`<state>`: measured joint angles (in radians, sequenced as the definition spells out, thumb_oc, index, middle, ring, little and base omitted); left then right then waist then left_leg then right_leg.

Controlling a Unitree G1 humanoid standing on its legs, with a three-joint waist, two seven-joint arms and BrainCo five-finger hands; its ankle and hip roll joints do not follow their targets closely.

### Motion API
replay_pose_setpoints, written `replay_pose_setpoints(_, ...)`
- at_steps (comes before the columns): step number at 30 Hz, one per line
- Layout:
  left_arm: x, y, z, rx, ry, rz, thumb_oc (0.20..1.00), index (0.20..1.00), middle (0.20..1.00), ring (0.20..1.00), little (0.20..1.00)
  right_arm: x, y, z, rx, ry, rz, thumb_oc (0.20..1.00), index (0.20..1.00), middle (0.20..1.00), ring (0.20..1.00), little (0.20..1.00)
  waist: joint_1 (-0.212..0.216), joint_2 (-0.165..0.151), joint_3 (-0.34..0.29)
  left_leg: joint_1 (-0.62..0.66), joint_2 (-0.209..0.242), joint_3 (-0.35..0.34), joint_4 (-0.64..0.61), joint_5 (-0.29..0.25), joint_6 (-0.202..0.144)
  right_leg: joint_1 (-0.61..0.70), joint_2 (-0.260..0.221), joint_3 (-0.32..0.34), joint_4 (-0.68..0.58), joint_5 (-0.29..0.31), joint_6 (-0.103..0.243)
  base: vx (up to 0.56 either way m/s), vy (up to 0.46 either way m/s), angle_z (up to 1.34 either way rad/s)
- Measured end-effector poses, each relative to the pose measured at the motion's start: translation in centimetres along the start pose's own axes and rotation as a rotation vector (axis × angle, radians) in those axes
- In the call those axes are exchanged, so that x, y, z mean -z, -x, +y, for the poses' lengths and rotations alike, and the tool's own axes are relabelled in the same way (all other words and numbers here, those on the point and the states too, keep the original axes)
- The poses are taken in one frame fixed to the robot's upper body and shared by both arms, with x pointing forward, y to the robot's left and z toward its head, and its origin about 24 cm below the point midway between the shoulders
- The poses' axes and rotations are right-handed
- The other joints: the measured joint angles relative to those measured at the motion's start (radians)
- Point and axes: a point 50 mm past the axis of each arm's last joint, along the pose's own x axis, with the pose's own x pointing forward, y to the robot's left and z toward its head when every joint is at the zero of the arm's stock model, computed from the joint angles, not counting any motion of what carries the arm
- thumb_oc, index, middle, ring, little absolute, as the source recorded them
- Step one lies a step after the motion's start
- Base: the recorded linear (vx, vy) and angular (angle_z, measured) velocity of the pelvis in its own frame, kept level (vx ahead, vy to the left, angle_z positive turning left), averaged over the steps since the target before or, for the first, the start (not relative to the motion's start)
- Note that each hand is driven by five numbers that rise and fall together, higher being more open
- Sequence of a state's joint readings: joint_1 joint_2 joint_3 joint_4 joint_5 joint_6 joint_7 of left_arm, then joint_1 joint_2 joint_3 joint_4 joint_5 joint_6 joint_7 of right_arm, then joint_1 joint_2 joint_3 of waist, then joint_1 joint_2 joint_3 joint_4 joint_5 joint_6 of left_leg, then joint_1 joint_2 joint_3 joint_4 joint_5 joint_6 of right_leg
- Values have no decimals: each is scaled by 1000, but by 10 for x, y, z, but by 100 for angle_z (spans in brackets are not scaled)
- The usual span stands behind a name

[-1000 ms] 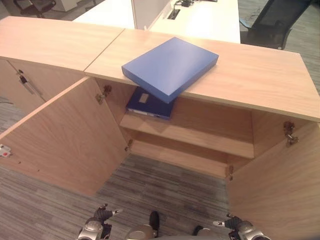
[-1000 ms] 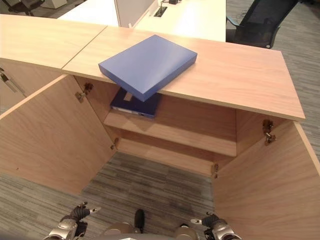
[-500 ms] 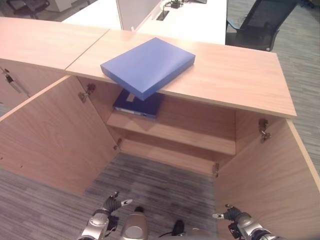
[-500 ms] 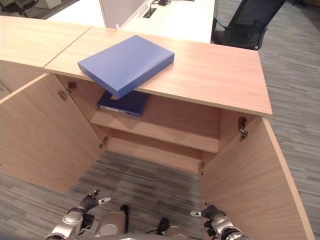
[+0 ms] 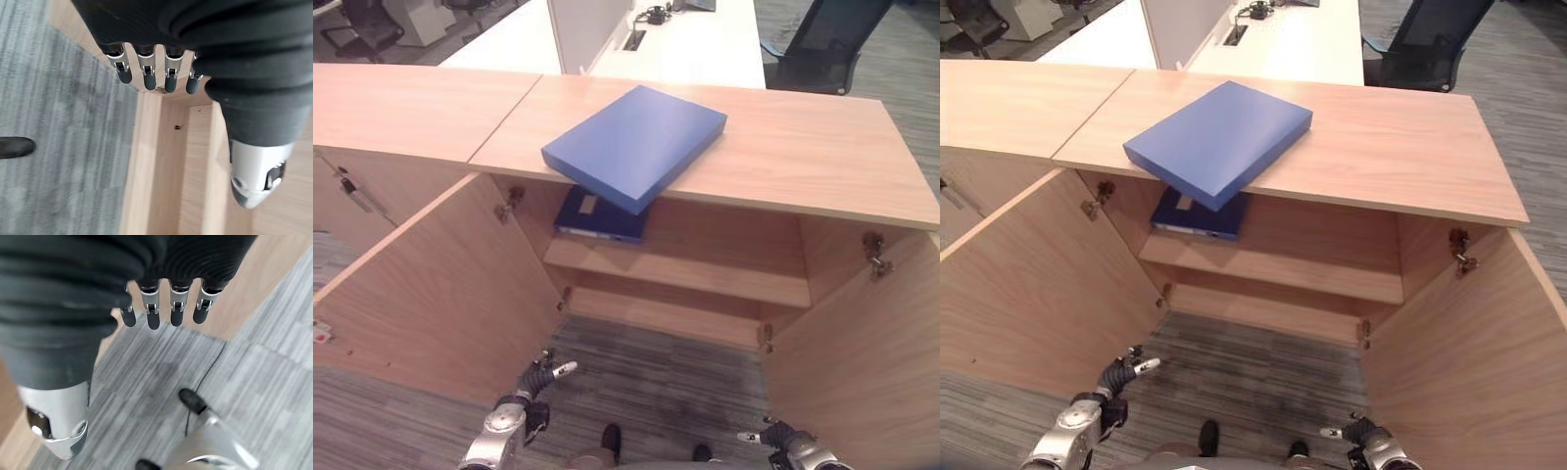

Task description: Put the empty folder in the office cabinet

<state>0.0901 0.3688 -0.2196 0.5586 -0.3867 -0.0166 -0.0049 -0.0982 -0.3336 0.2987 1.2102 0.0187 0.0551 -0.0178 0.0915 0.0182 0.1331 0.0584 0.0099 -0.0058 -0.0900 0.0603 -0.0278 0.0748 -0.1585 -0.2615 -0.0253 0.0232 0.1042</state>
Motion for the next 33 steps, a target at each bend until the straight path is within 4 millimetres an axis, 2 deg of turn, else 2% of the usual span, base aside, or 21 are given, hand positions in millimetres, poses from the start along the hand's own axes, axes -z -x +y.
replay_pose_setpoints(3, -21, 14, 3, 16, -1, -113, 1000, 1000, 1000, 1000, 1000, 0, 0, -1, 6, -30, 2, 1000, 1000, 1000, 1000, 1000, 10, -3, 0, 4, -14, 12, 0, -1, 10, -2, -12, 3, -5, 9, 10, 14, 123, -6)
replay_pose_setpoints(6, -35, 17, 15, -29, 18, -175, 1000, 1000, 1000, 1000, 1000, 2, 0, -1, 7, -38, 6, 1000, 1000, 1000, 1000, 1000, 22, -7, -1, 6, -20, 18, -1, -3, 14, -1, -18, 5, -13, 13, 14, 6, 102, -5)
replay_pose_setpoints(8, -53, 25, 25, -72, 16, -260, 1000, 1000, 1000, 1000, 1000, 5, 0, -2, 13, -70, 14, 1000, 1000, 1000, 1000, 1000, 30, -15, -1, 6, -23, 22, -1, -4, 16, 0, -21, 8, -17, 16, 18, 0, 54, -4)
replay_pose_setpoints(9, -68, 31, 38, -115, -27, -319, 1000, 1000, 1000, 1000, 1000, 9, 1, 1, 8, -72, 34, 1000, 1000, 1000, 1000, 1000, 34, -26, -7, 5, -24, 23, 0, -4, 17, 1, -23, 8, -22, 19, 21, 0, 62, -1)
replay_pose_setpoints(10, -74, 35, 44, -145, -69, -339, 1000, 1000, 1000, 1000, 1000, 8, 1, 3, 3, -76, 37, 1000, 1000, 1000, 1000, 1000, 39, -32, -9, 5, -24, 23, 0, -4, 17, 0, -23, 7, -22, 19, 21, -3, 53, 0)
replay_pose_setpoints(11, -100, 46, 54, -214, -154, -446, 1000, 1000, 1000, 1000, 1000, 8, 1, 10, -11, -105, 39, 1000, 1000, 1000, 1000, 1000, 51, -50, -1, 4, -23, 23, 0, -4, 17, 0, -22, 7, -22, 19, 21, 0, 0, 0)
replay_pose_setpoints(15, -147, 69, 63, -389, -362, -677, 1000, 1000, 1000, 1000, 1000, 5, 1, 30, -52, -126, 32, 1000, 1000, 1000, 1000, 1000, 61, -89, 3, 2, -23, 32, 0, -4, 17, -8, -23, 7, -20, 22, 24, -4, -2, -2)
replay_pose_setpoints(19, -168, 77, 68, -586, -518, -786, 1000, 1000, 1000, 1000, 1000, 1, 2, 42, -64, -125, 21, 1000, 1000, 1000, 1000, 1000, 77, -108, 3, 3, -21, 59, 0, -5, 16, -20, -29, 4, -17, 25, 30, 5, -5, -16)
replay_pose_setpoints(22, -190, 80, 65, -689, -619, -887, 1000, 1000, 1000, 1000, 1000, 2, 2, 45, -60, -89, 17, 1000, 1000, 1000, 1000, 1000, 75, -119, 9, 8, -20, 63, 0, -5, 16, -17, -28, 6, -16, 27, 32, 1, 7, -7)
replay_pose_setpoints(26, -237, 84, 53, -718, -924, -1047, 1000, 1000, 1000, 1000, 1000, -4, 2, 47, -62, -56, -3, 1000, 1000, 1000, 1000, 1000, 70, -128, 9, 28, -18, 81, 0, -6, 14, -10, -27, 22, -14, 30, 33, 6, 23, -14)
replay_pose_setpoints(27, -258, 89, 45, -733, -1055, -1131, 1000, 1000, 1000, 1000, 1000, -9, 1, 45, -58, -53, -17, 1000, 1000, 1000, 1000, 1000, 56, -129, 8, 34, -18, 90, 0, -9, 11, -9, -30, 26, -14, 29, 34, 8, 21, -23)
replay_pose_setpoints(28, -267, 92, 41, -753, -1090, -1175, 1000, 1000, 1000, 1000, 1000, -12, 1, 44, -55, -50, -24, 1000, 1000, 1000, 1000, 1000, 52, -127, 8, 38, -18, 100, 0, -13, 8, -11, -34, 23, -13, 26, 39, -13, 29, -38)
replay_pose_setpoints(31, -284, 89, 30, -781, -1213, -1241, 1000, 1000, 1000, 1000, 1000, -14, 1, 46, -61, -7, -33, 1000, 1000, 1000, 1000, 1000, 46, -124, 5, 56, -18, 138, 0, -16, 12, -13, -55, -15, -12, 49, 46, -5, 25, -39)
replay_pose_setpoints(33, -286, 85, 22, -766, -1281, -1258, 1000, 1000, 1000, 1000, 1000, -14, 1, 46, -55, -7, -34, 1000, 1000, 1000, 1000, 1000, 11, -116, 2, 57, -19, 142, 0, -20, 7, -15, -56, -16, -10, 55, 48, 6, 18, -12)
